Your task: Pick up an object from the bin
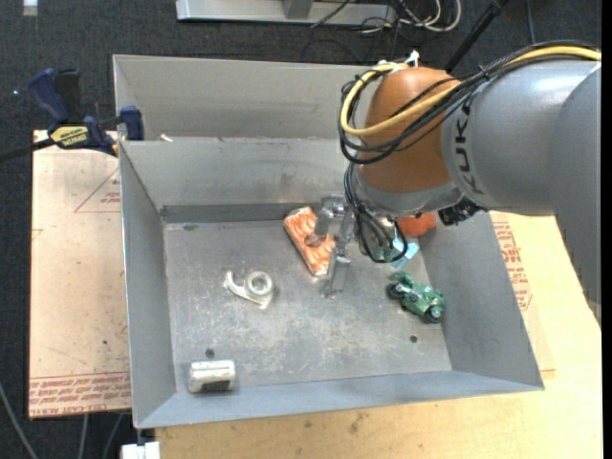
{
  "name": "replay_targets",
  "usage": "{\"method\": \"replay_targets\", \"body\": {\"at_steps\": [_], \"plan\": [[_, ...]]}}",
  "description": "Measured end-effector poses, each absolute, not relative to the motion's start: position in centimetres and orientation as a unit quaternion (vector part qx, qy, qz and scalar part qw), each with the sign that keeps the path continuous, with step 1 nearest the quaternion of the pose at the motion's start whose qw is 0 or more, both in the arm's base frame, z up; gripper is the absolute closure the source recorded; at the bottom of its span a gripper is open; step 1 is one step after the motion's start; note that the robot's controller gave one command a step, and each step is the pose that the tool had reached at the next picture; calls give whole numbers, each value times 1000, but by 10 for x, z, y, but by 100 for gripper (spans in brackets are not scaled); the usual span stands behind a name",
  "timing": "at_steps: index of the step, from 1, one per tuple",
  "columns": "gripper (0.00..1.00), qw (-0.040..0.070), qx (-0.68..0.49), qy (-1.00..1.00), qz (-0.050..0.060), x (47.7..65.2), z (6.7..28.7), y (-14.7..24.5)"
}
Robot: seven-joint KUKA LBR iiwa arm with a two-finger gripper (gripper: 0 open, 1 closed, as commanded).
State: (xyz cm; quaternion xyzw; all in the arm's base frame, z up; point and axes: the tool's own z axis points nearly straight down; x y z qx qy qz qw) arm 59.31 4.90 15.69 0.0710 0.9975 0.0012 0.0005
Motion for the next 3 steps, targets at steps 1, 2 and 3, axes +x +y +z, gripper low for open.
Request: {"method": "replay_targets", "body": {"at_steps": [1, 2, 3], "plan": [[0, 3, 36, 999, 0, 630, 144, 26], [0, 3, -56, 998, 0, 621, 77, 16], [100, 11, 51, 999, 2, 627, 63, 14]]}}
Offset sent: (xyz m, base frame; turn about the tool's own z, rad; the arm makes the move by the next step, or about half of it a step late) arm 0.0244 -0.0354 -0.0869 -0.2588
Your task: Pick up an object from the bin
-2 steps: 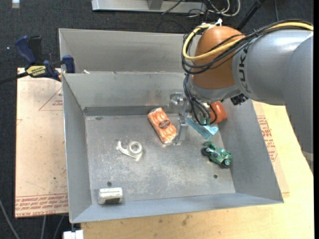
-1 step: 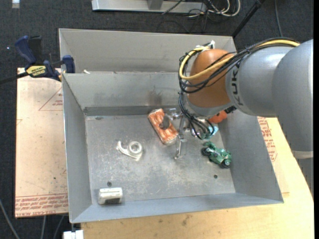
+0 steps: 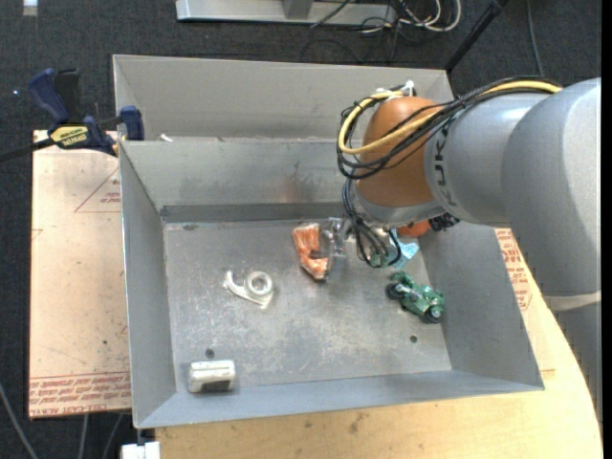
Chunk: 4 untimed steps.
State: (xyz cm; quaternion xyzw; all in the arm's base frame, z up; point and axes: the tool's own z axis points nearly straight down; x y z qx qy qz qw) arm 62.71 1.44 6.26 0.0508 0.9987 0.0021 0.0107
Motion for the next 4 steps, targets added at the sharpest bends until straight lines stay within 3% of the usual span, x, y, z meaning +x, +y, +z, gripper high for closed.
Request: {"method": "replay_targets", "body": {"at_steps": [4], "plan": [[100, 4, 57, 998, 1, 626, 73, 15]]}}
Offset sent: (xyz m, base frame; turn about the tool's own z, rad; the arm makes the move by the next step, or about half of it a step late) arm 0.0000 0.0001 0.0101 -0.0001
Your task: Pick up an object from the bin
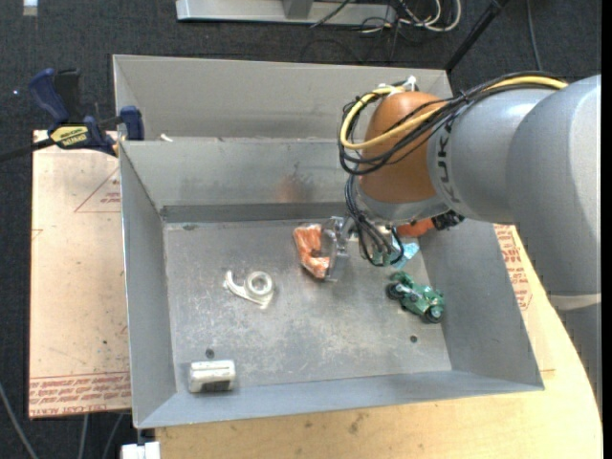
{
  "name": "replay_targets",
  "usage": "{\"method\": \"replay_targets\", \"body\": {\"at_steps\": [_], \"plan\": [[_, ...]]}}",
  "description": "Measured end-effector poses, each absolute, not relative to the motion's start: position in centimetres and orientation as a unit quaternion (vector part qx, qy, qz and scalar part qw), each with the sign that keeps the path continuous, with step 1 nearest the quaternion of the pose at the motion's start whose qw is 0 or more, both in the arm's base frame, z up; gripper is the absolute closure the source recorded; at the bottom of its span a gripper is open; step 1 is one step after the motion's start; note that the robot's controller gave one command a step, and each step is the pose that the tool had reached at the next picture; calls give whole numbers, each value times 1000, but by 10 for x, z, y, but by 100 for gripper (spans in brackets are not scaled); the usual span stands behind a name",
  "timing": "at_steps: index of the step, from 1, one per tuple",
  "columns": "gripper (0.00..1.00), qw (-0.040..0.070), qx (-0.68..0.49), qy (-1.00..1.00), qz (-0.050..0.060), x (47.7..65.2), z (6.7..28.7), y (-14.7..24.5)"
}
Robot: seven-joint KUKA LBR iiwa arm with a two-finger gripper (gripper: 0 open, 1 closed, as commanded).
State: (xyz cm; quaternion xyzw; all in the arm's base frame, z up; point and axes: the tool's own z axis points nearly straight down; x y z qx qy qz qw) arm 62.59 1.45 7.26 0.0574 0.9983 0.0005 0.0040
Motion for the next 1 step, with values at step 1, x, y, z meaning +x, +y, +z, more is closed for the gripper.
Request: {"method": "replay_targets", "body": {"at_steps": [1], "plan": [[100, 3, 62, 998, 1, 626, 77, 15]]}}
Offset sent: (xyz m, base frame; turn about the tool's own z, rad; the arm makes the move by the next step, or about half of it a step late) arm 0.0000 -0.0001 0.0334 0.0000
